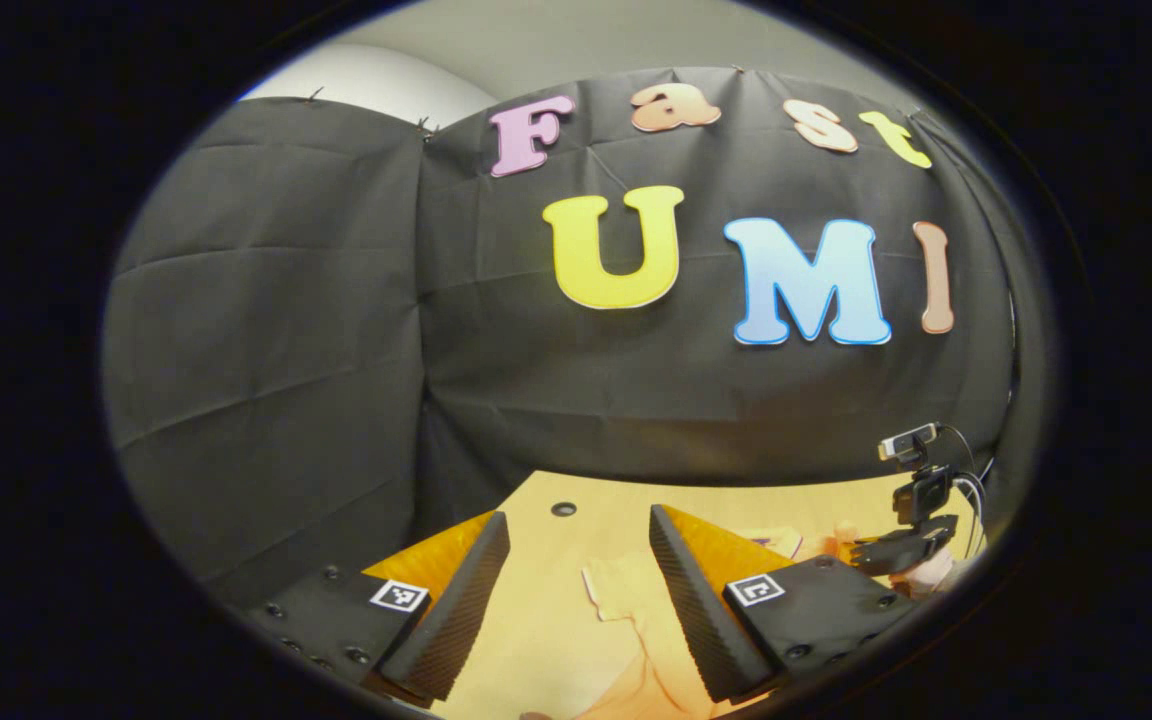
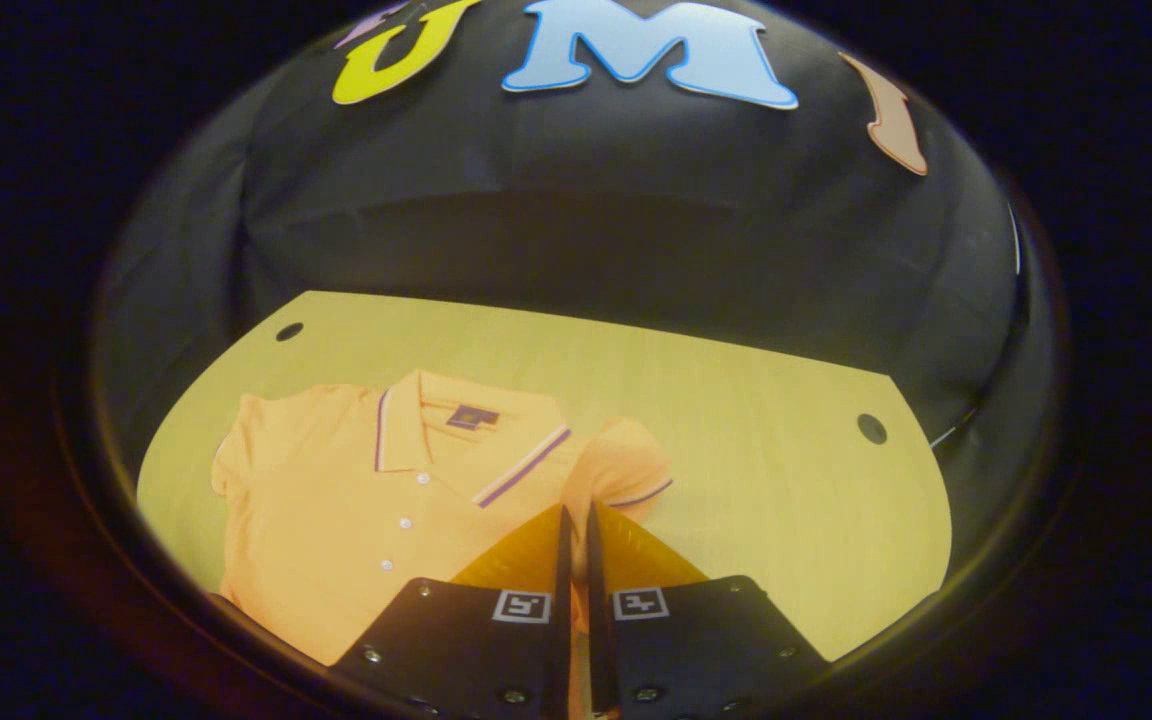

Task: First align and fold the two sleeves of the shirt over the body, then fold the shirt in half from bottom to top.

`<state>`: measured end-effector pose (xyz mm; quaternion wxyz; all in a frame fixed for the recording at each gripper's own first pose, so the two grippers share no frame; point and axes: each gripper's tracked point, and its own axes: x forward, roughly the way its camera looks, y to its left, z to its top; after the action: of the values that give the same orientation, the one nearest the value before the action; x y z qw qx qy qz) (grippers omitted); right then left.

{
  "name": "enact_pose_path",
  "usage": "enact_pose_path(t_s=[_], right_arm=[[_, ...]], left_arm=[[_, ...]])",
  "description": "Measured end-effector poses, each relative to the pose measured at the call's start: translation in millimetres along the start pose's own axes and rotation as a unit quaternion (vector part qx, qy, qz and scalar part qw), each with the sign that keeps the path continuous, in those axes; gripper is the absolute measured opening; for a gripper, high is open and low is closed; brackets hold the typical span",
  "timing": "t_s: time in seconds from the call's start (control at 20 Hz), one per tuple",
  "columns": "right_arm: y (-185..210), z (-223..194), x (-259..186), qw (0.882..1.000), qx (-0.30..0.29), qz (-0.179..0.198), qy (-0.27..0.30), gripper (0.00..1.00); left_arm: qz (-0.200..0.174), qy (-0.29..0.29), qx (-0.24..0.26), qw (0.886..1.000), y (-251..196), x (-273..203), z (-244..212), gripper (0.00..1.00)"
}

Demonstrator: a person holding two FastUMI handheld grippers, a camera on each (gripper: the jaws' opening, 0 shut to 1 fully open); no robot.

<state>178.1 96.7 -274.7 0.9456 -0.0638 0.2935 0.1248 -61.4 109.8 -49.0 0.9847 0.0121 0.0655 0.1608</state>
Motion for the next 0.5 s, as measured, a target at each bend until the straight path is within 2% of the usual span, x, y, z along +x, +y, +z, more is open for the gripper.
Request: enact_pose_path(t_s=[0.2,0.4,0.5], right_arm=[[38,-13,12,0.999,-0.019,0.033,0.025,0.08],[52,-28,24,0.998,-0.029,0.033,0.049,0.08],[55,-31,22,0.997,-0.025,0.041,0.061,0.12]], left_arm=[[0.023,0.006,-0.004,1.000,24,-7,-7,0.94],[0.036,0.014,-0.008,0.999,41,-10,-17,0.94],[0.036,0.017,-0.010,0.999,44,-8,-19,0.94]])
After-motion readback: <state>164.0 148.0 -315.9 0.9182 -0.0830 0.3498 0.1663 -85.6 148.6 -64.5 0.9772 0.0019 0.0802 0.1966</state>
